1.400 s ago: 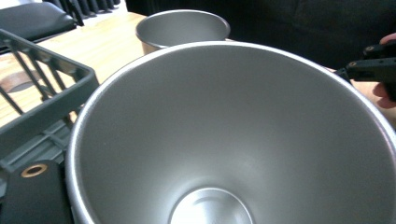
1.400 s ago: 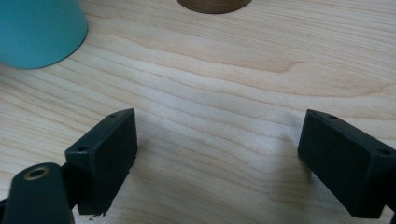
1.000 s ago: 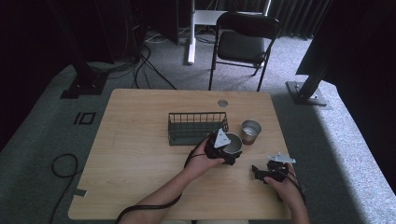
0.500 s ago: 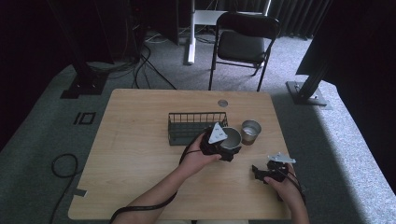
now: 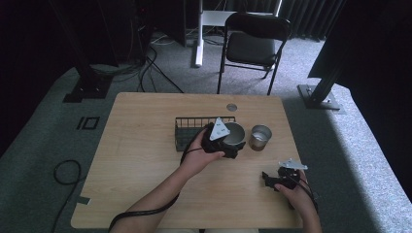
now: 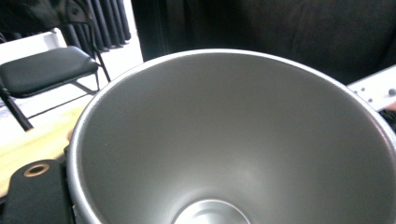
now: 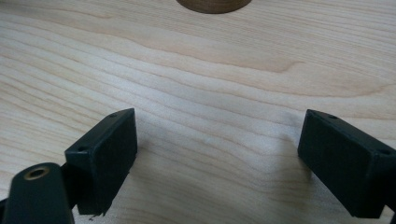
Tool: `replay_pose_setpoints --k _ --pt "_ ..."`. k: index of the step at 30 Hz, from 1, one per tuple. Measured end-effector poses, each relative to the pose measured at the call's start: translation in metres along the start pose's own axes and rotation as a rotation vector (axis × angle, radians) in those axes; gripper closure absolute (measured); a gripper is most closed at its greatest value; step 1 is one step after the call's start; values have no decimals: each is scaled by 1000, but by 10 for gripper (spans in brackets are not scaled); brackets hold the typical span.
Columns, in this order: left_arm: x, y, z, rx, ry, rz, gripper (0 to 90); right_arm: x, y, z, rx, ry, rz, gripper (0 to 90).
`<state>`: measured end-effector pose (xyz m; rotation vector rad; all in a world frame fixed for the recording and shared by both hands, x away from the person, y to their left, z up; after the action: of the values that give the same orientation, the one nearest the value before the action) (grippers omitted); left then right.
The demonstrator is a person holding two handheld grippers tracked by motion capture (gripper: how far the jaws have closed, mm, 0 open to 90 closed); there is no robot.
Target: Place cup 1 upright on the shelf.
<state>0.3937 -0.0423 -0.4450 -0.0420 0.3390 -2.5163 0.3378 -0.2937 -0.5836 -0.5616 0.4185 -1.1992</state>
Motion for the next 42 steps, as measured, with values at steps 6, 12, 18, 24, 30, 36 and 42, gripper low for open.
replay_pose_setpoints --k 6,12,18,24,30,36,42 --pt "-16 -10 11 19 -6 53 138 0 0 0 0 0 0 116" --pt "-27 -18 16 28 -13 89 138 0 0 0 0 0 0 116" --pt "-44 -27 21 46 -26 138 138 0 0 0 0 -2 -1 117" --pt "-62 -35 24 59 -40 193 138 0 0 0 0 -1 -1 116" --pt "-79 -41 25 75 -52 251 138 0 0 0 1 -2 -1 116" --pt "-98 -47 19 83 -82 323 138 0 0 0 1 -2 -1 116" --pt "-112 -50 7 76 -111 375 138 0 0 0 -1 -2 0 116"
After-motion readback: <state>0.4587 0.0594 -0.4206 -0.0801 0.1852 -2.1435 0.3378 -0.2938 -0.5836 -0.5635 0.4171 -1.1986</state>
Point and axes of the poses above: each handheld gripper's, and its own axes: y roughly forward along the jaws, z roughly out of its top, x roughly to its right, the point moved 4 cm from there along y, roughly forward along the jaws, and after that the axes turned 6 degrees about x, right-handed, at the moved point
